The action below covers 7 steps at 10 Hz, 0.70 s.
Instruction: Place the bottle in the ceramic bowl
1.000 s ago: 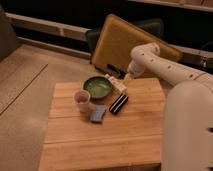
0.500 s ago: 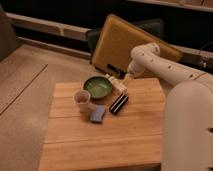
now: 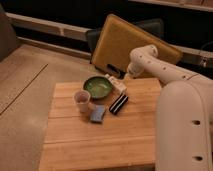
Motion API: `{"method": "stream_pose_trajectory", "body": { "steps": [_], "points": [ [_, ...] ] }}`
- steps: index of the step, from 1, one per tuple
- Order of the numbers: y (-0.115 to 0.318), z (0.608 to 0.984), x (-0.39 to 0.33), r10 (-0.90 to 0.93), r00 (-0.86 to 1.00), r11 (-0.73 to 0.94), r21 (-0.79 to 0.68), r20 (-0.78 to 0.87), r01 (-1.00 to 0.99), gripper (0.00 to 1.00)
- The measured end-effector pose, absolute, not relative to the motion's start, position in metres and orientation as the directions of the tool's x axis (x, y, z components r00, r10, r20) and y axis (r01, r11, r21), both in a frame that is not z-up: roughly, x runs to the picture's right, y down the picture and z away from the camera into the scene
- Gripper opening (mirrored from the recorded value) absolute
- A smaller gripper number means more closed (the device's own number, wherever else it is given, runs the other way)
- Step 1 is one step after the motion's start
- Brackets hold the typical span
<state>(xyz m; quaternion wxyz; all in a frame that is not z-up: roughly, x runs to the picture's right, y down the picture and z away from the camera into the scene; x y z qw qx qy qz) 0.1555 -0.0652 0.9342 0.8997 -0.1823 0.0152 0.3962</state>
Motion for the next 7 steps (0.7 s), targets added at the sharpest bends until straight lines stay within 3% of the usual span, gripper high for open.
{"method": "stream_pose_trajectory", "body": {
  "steps": [7],
  "points": [
    [-0.032, 1.001, 0.110, 0.641, 0.737, 0.598, -0.461, -0.215, -0.655, 0.65]
  ]
}}
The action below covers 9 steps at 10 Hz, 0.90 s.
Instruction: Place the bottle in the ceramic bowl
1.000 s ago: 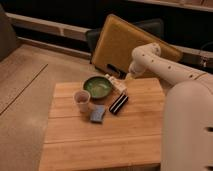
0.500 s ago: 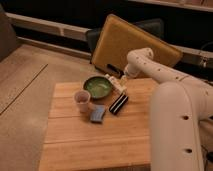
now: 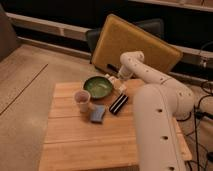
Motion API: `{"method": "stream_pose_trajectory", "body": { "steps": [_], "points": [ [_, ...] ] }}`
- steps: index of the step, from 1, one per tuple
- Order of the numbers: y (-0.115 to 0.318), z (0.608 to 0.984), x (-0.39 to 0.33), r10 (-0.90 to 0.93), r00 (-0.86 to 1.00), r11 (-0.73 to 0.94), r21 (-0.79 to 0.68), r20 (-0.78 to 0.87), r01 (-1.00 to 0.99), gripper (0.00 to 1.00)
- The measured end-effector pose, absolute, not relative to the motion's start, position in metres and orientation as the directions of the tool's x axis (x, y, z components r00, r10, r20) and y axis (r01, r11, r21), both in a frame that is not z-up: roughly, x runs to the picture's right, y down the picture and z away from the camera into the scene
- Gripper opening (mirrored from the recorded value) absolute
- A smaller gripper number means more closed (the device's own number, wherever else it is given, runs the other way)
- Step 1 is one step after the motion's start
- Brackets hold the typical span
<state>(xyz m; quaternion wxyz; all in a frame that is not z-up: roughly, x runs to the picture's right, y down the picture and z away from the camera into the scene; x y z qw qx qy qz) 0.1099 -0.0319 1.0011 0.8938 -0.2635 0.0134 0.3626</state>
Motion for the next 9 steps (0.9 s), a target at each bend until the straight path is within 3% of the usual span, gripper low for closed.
{"method": "stream_pose_trajectory", "body": {
  "steps": [3, 4, 9],
  "points": [
    [-0.016, 1.015, 0.114, 0.626, 0.730, 0.561, -0.493, -0.273, -0.665, 0.64],
    [-0.011, 1.017, 0.118, 0.618, 0.729, 0.553, -0.496, -0.295, -0.670, 0.58],
    [-0.027, 1.017, 0.147, 0.614, 0.698, 0.552, -0.431, -0.370, -0.714, 0.10]
  ]
}}
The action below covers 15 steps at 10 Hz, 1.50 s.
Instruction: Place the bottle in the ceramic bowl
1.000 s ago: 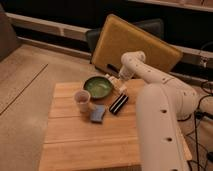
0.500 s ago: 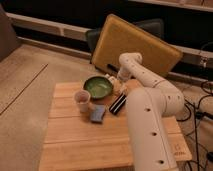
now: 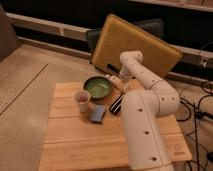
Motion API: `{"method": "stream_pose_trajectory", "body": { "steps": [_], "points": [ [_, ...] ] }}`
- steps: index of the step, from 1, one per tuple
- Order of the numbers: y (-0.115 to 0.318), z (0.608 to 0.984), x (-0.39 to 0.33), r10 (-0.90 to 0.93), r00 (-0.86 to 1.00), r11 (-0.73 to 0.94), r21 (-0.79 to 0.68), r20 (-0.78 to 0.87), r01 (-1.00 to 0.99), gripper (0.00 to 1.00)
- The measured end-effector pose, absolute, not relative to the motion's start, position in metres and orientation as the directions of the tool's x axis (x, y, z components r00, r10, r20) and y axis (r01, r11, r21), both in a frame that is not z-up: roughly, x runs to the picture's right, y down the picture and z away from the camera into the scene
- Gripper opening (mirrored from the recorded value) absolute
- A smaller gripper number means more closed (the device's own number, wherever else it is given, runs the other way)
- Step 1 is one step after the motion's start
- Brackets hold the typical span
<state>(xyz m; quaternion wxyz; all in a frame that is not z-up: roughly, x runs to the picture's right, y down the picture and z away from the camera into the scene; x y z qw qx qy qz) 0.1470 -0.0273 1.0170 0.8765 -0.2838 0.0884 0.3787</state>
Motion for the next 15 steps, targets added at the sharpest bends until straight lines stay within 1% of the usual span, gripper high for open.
{"method": "stream_pose_trajectory", "body": {
  "steps": [1, 2, 3, 5, 7, 9, 11, 13, 14, 15],
  "points": [
    [-0.043, 1.012, 0.159, 0.619, 0.688, 0.569, -0.386, -0.380, -0.726, 0.02],
    [-0.061, 1.006, 0.167, 0.625, 0.683, 0.590, -0.345, -0.378, -0.730, 0.00],
    [-0.082, 0.998, 0.173, 0.631, 0.683, 0.613, -0.303, -0.367, -0.729, 0.00],
    [-0.132, 0.977, 0.161, 0.629, 0.714, 0.679, -0.232, -0.306, -0.697, 0.00],
    [-0.152, 0.962, 0.119, 0.601, 0.767, 0.727, -0.246, -0.223, -0.641, 0.00],
    [-0.130, 0.947, 0.052, 0.556, 0.820, 0.748, -0.348, -0.135, -0.564, 0.00],
    [-0.083, 0.929, 0.007, 0.522, 0.849, 0.732, -0.465, -0.088, -0.498, 0.00],
    [-0.049, 0.923, 0.006, 0.505, 0.858, 0.709, -0.520, -0.098, -0.477, 0.00],
    [-0.042, 0.922, 0.011, 0.503, 0.858, 0.702, -0.528, -0.107, -0.478, 0.01],
    [-0.041, 0.922, 0.011, 0.503, 0.858, 0.701, -0.529, -0.108, -0.478, 0.05]
  ]
}}
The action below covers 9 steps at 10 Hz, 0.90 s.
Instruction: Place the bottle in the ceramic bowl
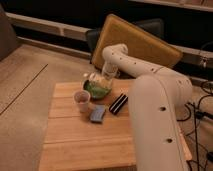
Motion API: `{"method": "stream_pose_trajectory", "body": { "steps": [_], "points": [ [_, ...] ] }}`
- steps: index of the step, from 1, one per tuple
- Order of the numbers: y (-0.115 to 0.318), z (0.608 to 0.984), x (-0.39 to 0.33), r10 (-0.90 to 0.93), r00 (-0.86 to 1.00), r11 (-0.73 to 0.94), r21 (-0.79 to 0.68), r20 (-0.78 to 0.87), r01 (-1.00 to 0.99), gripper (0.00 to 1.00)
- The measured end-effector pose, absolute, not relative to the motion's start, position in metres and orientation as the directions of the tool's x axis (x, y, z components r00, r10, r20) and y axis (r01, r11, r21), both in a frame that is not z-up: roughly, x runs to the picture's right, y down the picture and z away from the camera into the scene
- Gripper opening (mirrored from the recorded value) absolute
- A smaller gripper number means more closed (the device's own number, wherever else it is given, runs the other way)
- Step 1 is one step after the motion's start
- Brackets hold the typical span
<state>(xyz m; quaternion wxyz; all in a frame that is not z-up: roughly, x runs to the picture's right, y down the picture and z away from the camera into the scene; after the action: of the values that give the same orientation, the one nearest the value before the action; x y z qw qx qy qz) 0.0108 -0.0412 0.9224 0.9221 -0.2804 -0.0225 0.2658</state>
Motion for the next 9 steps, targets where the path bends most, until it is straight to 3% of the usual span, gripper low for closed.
{"method": "stream_pose_trajectory", "body": {
  "steps": [4, 7, 9],
  "points": [
    [-0.0414, 0.9223, 0.0079, 0.501, 0.859, 0.703, -0.530, -0.105, -0.475, 0.37],
    [-0.0414, 0.9224, 0.0081, 0.501, 0.859, 0.702, -0.530, -0.105, -0.475, 0.70],
    [-0.0415, 0.9224, 0.0083, 0.501, 0.859, 0.702, -0.530, -0.105, -0.475, 0.80]
  ]
}}
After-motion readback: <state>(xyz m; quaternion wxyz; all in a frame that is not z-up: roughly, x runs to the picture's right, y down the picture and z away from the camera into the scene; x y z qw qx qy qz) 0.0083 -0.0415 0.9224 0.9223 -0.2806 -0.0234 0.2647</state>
